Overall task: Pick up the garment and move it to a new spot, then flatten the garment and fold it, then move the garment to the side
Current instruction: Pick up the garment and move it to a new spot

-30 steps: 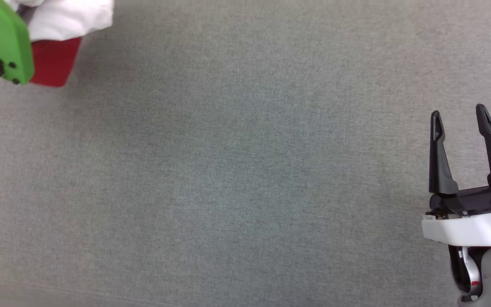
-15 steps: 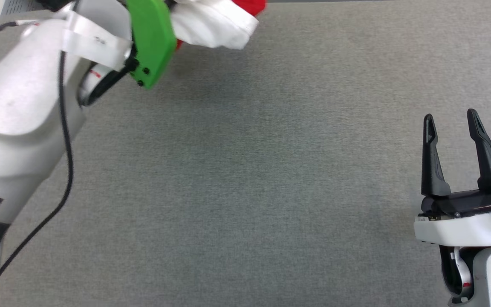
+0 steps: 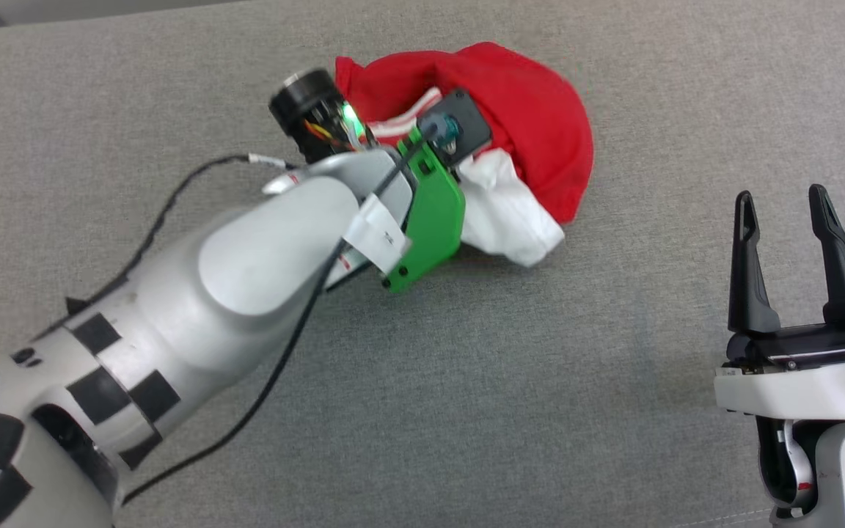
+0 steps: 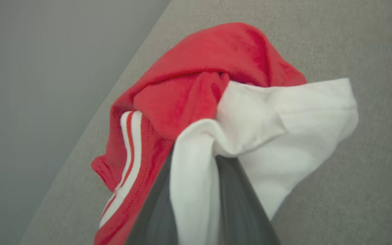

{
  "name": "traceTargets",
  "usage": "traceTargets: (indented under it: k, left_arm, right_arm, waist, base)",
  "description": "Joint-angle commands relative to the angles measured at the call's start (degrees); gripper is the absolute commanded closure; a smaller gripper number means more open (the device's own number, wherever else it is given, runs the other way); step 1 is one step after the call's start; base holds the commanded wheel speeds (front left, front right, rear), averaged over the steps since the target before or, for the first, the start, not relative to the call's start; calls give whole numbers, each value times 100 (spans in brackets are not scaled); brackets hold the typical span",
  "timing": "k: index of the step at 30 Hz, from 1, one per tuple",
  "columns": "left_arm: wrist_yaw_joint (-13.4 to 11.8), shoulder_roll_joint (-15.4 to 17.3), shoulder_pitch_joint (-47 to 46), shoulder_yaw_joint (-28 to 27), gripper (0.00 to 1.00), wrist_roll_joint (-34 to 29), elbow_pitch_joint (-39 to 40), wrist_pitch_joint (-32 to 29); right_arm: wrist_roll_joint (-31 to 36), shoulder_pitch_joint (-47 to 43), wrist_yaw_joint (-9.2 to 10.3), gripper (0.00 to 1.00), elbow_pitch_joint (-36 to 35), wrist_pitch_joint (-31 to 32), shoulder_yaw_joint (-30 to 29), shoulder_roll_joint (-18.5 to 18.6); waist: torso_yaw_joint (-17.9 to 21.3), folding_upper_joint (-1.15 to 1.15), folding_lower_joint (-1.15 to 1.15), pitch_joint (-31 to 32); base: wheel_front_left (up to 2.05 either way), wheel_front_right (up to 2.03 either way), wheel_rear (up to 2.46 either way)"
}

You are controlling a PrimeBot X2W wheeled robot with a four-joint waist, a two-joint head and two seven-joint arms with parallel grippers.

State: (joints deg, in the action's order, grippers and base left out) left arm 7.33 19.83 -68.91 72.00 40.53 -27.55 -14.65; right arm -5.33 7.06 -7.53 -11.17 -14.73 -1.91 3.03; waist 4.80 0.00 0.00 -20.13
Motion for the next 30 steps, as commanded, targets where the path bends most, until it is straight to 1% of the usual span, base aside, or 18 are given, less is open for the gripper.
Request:
traceTargets:
  k: [1,7,13,14,15,16,19,22,27,30]
  left_arm:
    - [15,-85,226,65,100,9,-109,37]
    - [15,-345,1114,132,100,-206,-244,-131]
    - [15,-384,1621,134,100,-289,-221,-242]
    - [15,-389,1614,134,58,-263,-233,-120]
    - [15,-392,1571,134,7,-262,-270,58]
    - [15,-409,1518,110,0,-260,-352,313]
    - [-54,-498,1448,-53,0,-328,-575,973]
    - [-276,-574,1477,-258,0,-355,-690,1575]
    - [-734,-559,1709,-611,0,-304,-640,2426]
    - [-1123,-452,1914,-799,0,-357,-519,2758]
  right_arm:
    - [-24,73,4,0,11,-27,-11,-14]
    - [-30,108,4,0,33,-27,-14,-14]
    - [-22,71,4,0,88,-27,-15,-14]
    - [-20,52,4,0,105,-27,-18,-14]
    - [-17,31,4,0,118,-27,-17,-14]
    - [-11,-1,4,0,132,-27,-14,-14]
    - [14,-111,4,0,171,-27,-8,-14]
    - [38,-238,4,0,200,-27,-21,-15]
    - [89,-491,4,0,228,-27,-89,-15]
    - [100,-635,4,0,248,-27,-115,-15]
  waist:
    - [30,0,0,-67]
    - [-5,0,0,-108]
    - [-93,0,0,-18]
    - [-120,0,0,27]
    - [-143,0,0,72]
    - [-172,0,0,132]
    - [-251,0,0,338]
    - [-330,0,0,547]
    - [-519,0,0,920]
    - [-629,0,0,1107]
  base:
    - [0,0,0]
    - [0,0,0]
    - [0,0,0]
    - [0,0,0]
    - [0,0,0]
    - [0,0,0]
    - [0,0,0]
    - [0,0,0]
    - [0,0,0]
    - [0,0,0]
